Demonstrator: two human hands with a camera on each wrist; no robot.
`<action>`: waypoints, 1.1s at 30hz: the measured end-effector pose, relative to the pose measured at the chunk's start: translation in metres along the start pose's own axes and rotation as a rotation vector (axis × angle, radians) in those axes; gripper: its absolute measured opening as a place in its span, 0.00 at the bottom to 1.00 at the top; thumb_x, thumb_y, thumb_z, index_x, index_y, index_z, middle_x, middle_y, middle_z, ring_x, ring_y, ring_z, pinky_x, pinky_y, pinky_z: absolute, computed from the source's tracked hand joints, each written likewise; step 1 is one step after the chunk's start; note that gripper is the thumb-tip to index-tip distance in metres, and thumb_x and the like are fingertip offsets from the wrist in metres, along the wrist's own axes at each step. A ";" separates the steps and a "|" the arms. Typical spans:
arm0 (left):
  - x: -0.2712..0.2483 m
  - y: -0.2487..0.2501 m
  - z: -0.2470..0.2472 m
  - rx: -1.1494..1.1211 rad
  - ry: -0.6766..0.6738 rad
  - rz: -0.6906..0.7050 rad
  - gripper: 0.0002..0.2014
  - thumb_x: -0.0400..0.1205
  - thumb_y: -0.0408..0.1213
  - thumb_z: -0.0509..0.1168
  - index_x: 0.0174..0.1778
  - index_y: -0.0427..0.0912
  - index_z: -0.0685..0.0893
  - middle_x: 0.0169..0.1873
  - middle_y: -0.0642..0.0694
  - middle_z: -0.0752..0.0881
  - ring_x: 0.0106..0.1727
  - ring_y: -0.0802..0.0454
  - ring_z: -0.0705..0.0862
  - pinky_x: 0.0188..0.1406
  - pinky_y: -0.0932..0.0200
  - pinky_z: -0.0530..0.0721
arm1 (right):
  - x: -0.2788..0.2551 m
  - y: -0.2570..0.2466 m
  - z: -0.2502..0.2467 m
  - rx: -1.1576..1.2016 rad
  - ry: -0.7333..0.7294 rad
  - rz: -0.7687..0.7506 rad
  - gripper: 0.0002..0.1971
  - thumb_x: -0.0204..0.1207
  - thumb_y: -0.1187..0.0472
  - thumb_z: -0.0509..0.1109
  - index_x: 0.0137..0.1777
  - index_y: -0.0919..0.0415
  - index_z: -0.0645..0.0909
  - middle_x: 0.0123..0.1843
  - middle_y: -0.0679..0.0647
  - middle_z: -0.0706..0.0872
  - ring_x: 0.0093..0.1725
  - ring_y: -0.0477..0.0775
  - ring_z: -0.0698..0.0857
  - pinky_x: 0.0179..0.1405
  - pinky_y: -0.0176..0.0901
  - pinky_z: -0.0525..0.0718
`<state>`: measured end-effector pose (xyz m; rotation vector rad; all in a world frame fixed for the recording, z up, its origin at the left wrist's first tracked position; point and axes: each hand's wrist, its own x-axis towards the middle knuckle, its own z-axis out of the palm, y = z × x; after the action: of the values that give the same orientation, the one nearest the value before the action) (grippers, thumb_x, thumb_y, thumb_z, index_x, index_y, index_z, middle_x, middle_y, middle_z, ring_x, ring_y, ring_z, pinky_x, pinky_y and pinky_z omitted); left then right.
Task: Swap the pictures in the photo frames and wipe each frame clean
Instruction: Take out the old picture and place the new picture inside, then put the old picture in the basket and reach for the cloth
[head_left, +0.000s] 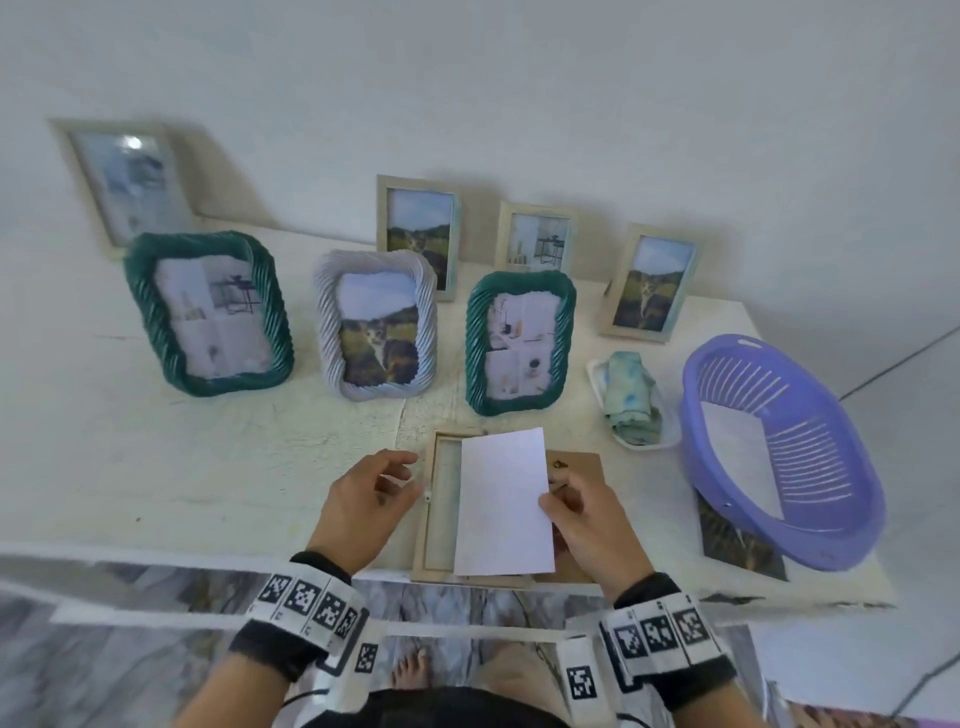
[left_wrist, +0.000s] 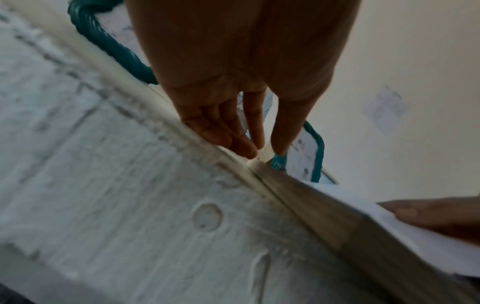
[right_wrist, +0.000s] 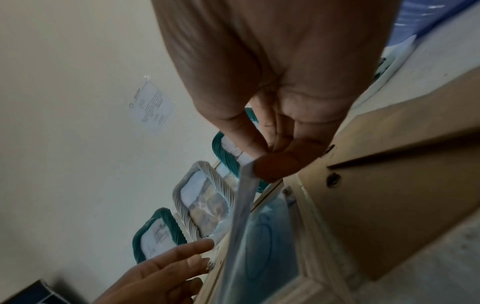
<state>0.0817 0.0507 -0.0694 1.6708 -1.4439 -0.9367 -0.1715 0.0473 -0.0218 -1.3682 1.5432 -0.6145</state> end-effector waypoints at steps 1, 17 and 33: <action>-0.001 -0.004 0.001 -0.004 -0.007 -0.005 0.13 0.77 0.37 0.74 0.57 0.50 0.86 0.43 0.55 0.87 0.43 0.59 0.85 0.49 0.63 0.85 | 0.003 0.002 0.002 -0.040 0.010 0.002 0.08 0.83 0.64 0.63 0.59 0.55 0.78 0.42 0.52 0.87 0.41 0.44 0.86 0.39 0.43 0.88; -0.007 -0.018 0.009 0.022 -0.051 0.090 0.15 0.76 0.45 0.72 0.59 0.57 0.84 0.42 0.59 0.87 0.44 0.56 0.84 0.49 0.57 0.85 | 0.008 -0.004 0.031 -0.510 0.199 -0.126 0.14 0.80 0.50 0.67 0.61 0.56 0.80 0.36 0.50 0.82 0.34 0.47 0.79 0.36 0.41 0.81; -0.006 -0.027 0.010 -0.001 -0.069 0.129 0.17 0.77 0.44 0.72 0.62 0.55 0.84 0.43 0.59 0.86 0.46 0.55 0.84 0.49 0.54 0.86 | -0.009 0.034 -0.011 -0.599 0.310 0.080 0.21 0.74 0.51 0.73 0.66 0.54 0.79 0.67 0.57 0.71 0.64 0.60 0.71 0.59 0.43 0.69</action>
<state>0.0850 0.0590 -0.0977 1.5379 -1.5767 -0.9310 -0.1974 0.0619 -0.0433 -1.6914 2.1354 -0.3304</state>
